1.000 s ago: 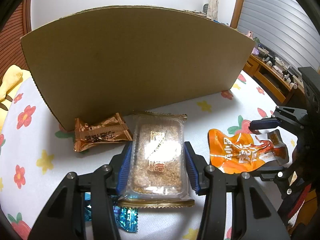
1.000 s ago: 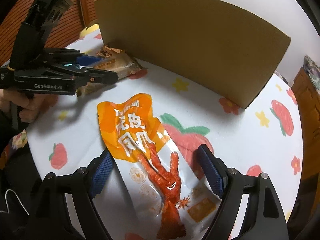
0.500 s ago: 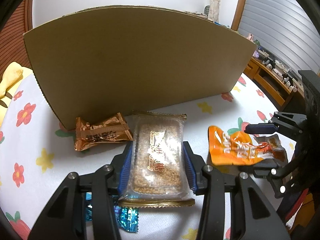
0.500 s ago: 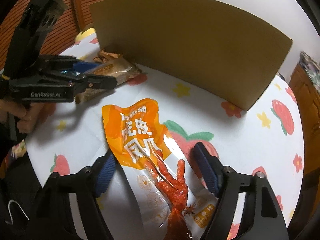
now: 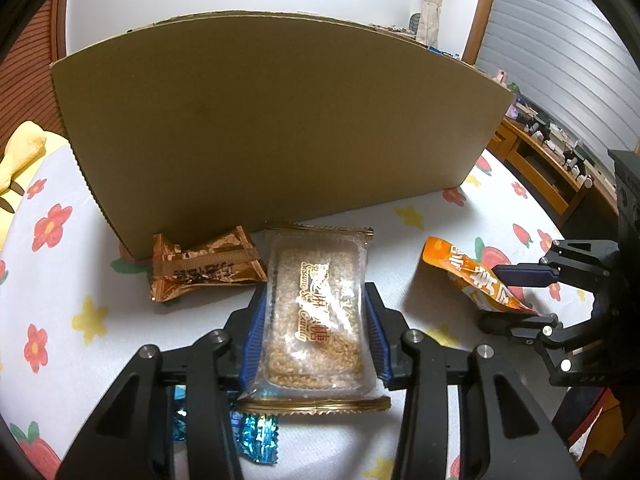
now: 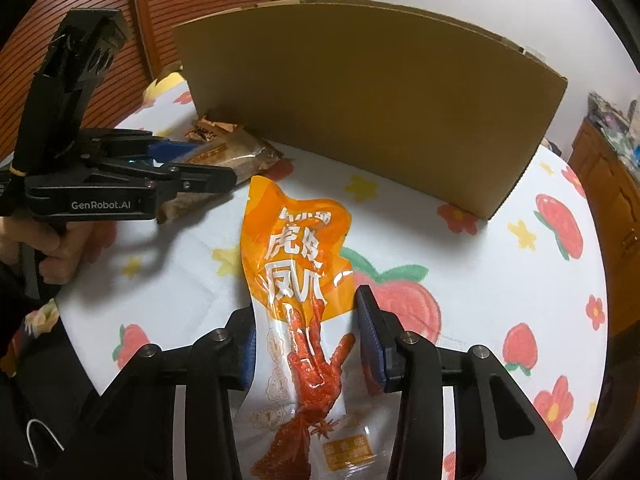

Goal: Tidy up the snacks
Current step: 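Lift both held snacks up and carry them over the cardboard box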

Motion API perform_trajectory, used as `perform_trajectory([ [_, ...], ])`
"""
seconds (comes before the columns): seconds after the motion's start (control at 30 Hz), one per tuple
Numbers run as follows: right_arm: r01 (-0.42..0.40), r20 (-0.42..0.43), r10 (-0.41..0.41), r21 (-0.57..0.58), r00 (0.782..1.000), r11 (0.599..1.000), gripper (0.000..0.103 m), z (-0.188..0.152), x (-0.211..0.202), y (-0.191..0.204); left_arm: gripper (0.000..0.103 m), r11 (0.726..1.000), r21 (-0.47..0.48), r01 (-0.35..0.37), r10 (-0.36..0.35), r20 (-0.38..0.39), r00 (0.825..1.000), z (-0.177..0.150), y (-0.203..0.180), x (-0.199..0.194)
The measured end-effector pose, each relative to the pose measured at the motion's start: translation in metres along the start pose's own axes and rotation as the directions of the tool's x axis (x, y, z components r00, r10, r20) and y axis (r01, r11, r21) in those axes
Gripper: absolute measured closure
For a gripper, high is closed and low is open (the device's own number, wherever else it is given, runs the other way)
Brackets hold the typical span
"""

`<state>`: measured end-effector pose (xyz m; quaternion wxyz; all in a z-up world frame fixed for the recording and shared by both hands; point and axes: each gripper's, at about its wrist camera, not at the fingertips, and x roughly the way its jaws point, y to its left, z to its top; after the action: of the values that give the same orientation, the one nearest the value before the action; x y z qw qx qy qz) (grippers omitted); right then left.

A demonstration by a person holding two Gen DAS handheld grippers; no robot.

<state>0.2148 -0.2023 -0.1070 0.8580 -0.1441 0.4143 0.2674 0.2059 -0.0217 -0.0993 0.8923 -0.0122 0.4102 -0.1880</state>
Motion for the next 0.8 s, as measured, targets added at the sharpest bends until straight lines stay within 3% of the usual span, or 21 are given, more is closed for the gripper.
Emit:
perform_trajectory([
  [0.5,0.016,0.061,-0.017,0.030,0.998,0.999,0.063,-0.011,-0.018,-0.003,0.061,0.999,0.037,-0.012,0.009,0.074,0.997,-0.003,-0.020,-0.019],
  [0.8,0.019,0.149,-0.025,0.039,0.988,0.999,0.063,0.002,-0.046,-0.004,0.061,0.997,0.074,-0.004,-0.008,0.160,0.987,0.011,-0.038,-0.052],
])
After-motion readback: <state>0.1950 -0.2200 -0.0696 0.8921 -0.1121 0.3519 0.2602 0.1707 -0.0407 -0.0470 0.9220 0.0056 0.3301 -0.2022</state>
